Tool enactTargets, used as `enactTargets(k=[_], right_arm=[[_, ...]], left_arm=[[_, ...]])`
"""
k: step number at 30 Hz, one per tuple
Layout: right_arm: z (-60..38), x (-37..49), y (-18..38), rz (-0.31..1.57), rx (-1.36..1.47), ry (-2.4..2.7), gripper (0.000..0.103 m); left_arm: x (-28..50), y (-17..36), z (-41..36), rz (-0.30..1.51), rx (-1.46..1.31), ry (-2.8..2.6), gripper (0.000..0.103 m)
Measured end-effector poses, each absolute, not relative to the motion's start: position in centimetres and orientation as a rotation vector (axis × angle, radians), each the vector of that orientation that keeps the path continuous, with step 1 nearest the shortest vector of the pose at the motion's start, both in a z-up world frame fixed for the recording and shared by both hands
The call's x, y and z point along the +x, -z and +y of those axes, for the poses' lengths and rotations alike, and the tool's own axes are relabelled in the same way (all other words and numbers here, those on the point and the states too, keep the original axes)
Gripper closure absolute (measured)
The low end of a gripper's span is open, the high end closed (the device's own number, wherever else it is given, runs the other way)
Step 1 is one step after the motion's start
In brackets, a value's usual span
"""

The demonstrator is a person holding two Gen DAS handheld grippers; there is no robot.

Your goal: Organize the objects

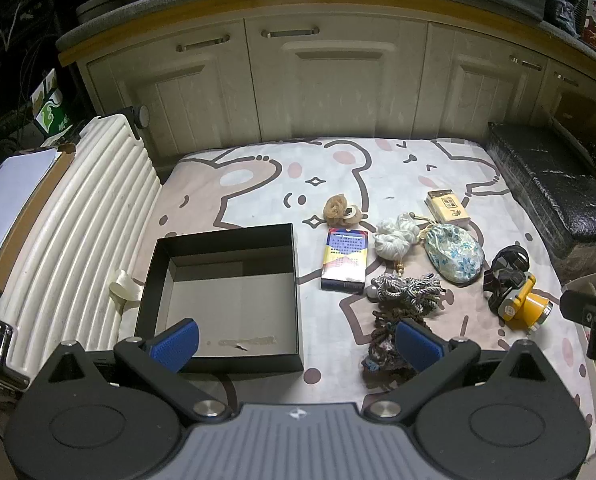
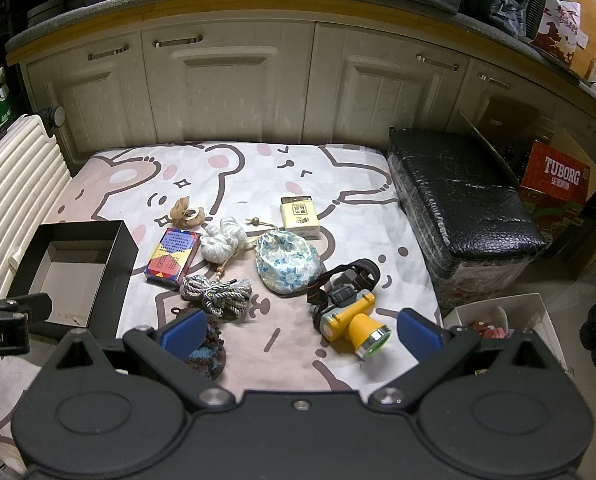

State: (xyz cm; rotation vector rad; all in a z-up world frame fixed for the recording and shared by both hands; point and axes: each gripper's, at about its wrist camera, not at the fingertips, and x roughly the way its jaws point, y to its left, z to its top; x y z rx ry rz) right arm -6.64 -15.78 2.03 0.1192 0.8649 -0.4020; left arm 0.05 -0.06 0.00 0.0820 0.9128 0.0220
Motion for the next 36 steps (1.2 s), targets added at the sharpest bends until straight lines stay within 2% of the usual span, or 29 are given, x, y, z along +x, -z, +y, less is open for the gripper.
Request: enactTargets(k=[36], right_arm=[[-15.54, -6.29, -2.15, 0.867, 0.12, 0.406, 0.0]], left_arm=[[0.09, 0.0, -0.02, 0.916, 0.083, -0.014, 0.0]])
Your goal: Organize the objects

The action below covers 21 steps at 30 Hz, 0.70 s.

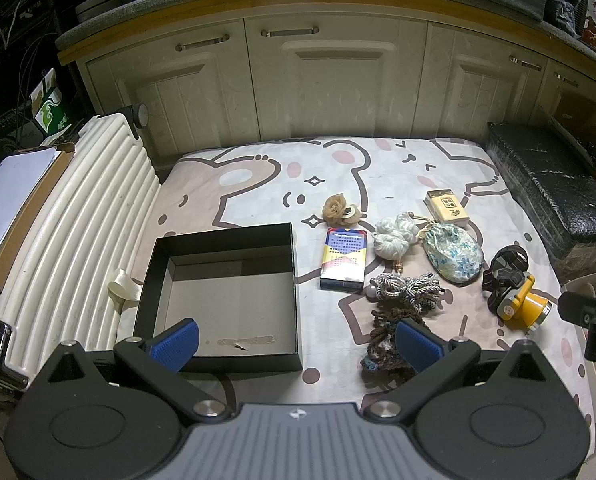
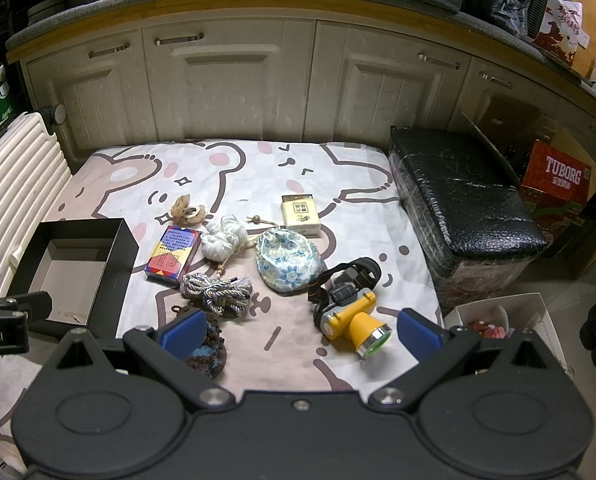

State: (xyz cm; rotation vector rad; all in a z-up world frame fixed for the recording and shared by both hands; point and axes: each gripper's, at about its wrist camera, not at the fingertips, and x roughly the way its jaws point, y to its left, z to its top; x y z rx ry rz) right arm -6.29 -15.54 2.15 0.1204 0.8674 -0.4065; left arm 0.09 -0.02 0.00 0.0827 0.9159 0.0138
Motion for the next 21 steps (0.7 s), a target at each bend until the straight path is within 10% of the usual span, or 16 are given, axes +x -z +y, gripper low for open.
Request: enactTargets(k=[21], right_arm=[[-15.59, -6.39, -2.0, 0.869, 0.122, 0.409, 0.0]], left_arm=[[0.11, 0.0, -0.01, 0.917, 0.084, -0.009, 0.0]])
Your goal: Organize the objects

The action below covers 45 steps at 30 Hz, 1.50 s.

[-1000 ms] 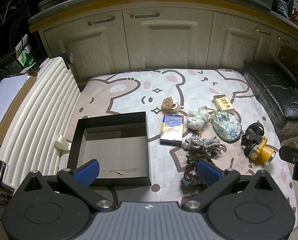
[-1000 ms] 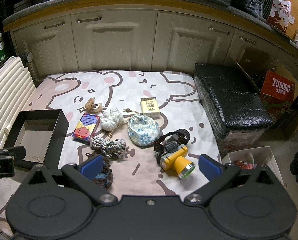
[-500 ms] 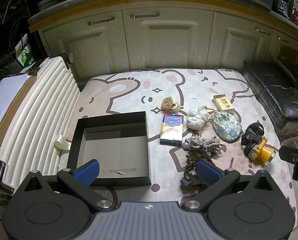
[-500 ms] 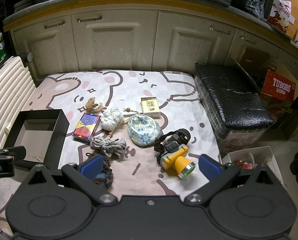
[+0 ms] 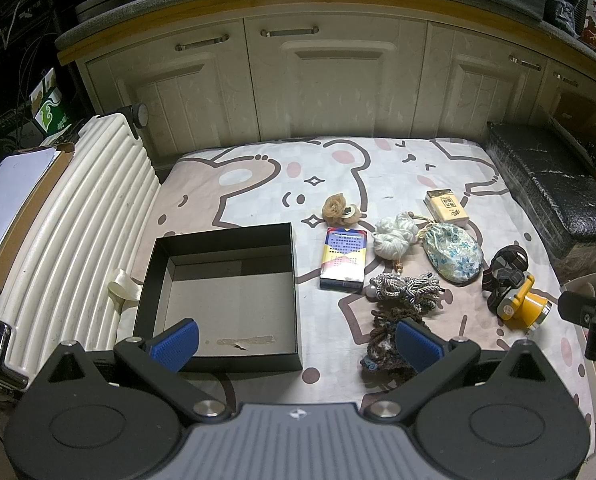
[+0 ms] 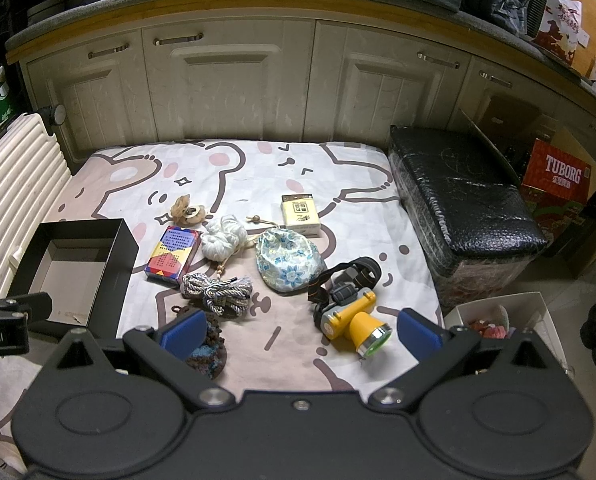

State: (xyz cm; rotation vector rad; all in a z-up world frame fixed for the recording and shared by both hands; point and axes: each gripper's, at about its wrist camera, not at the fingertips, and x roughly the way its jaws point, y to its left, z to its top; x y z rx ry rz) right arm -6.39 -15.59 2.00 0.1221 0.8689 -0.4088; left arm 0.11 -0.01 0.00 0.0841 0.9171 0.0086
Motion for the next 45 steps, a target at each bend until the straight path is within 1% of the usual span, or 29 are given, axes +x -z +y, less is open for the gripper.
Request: enactTargets(k=[14, 19, 23, 30, 39, 45], right_arm=[[-15.5, -6.5, -1.8, 0.864, 0.124, 0.414, 0.0], [-15.1, -6.7, -2.2, 0.823, 0.114, 0.41, 0.0], [-14.8, -7.7, -3.5, 0.747, 0.097, 0.418, 0.0], [-14.9, -7.9, -6.1, 0.69, 0.09, 0.41, 0.0], [-16.8, -5.7, -9.2, 0.626, 0.147, 0.434, 0.0], [-18.6, -3.4, -10.0, 0.613, 0.197, 0.446, 0.0]], left_arm=[[-0.3, 0.4, -0.3, 0.912, 0.085, -0.007, 0.0], [-0.8, 0.1, -1.1, 0.894, 0.093, 0.007, 0.0], [-1.5, -1.0, -1.2, 0.84, 0.118, 0.011, 0.0], [-1.6, -3.7, -1.6, 0.767, 0.126, 0.017, 0.0], [0.8, -7.5, -2.6, 0.686, 0.114, 0.018, 0.0], [3.1, -8.7, -3.7, 0.632, 0.083, 0.025, 0.0]])
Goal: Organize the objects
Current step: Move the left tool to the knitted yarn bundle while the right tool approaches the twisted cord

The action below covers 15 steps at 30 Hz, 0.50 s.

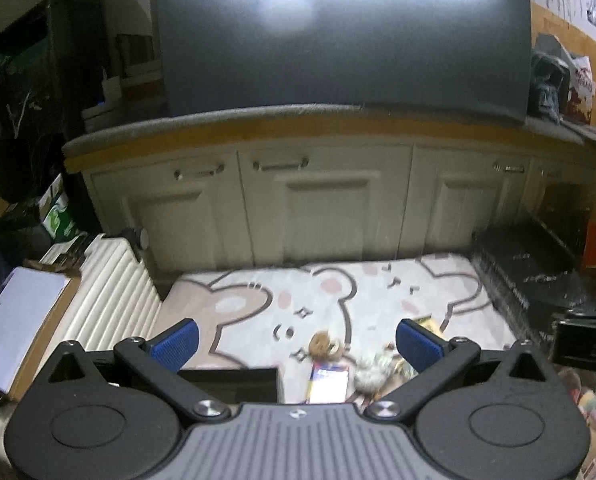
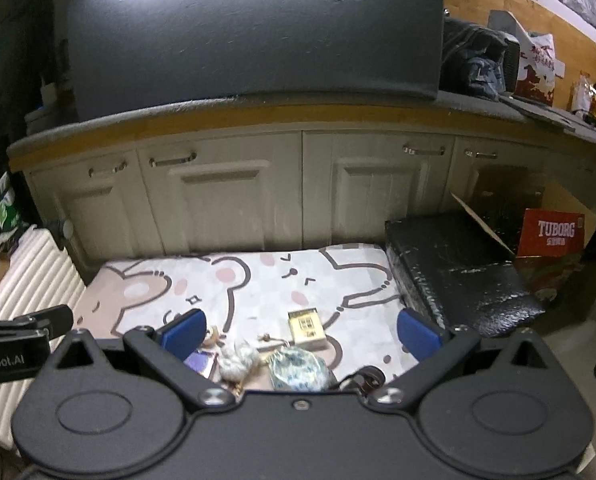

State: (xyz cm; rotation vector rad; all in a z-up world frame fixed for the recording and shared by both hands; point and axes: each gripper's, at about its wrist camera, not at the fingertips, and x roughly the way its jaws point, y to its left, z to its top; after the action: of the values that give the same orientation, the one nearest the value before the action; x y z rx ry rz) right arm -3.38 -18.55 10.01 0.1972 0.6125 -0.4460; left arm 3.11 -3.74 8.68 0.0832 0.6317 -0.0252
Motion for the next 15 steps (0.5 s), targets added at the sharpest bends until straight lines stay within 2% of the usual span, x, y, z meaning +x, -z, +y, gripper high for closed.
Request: enactTargets(k=[7, 15], right_arm=[[-21.1, -0.7, -8.3, 0.604, 0.277, 0.463, 0.0], [-23.1, 1.8, -2.0, 0.693, 0.369, 0.488, 0.0]], left_arm=[[5.2, -5.8, -5.3, 0.652, 0.114, 0.076, 0.0], [7.0, 0.8, -5.6, 0.773, 0.105, 0.142, 0.0]])
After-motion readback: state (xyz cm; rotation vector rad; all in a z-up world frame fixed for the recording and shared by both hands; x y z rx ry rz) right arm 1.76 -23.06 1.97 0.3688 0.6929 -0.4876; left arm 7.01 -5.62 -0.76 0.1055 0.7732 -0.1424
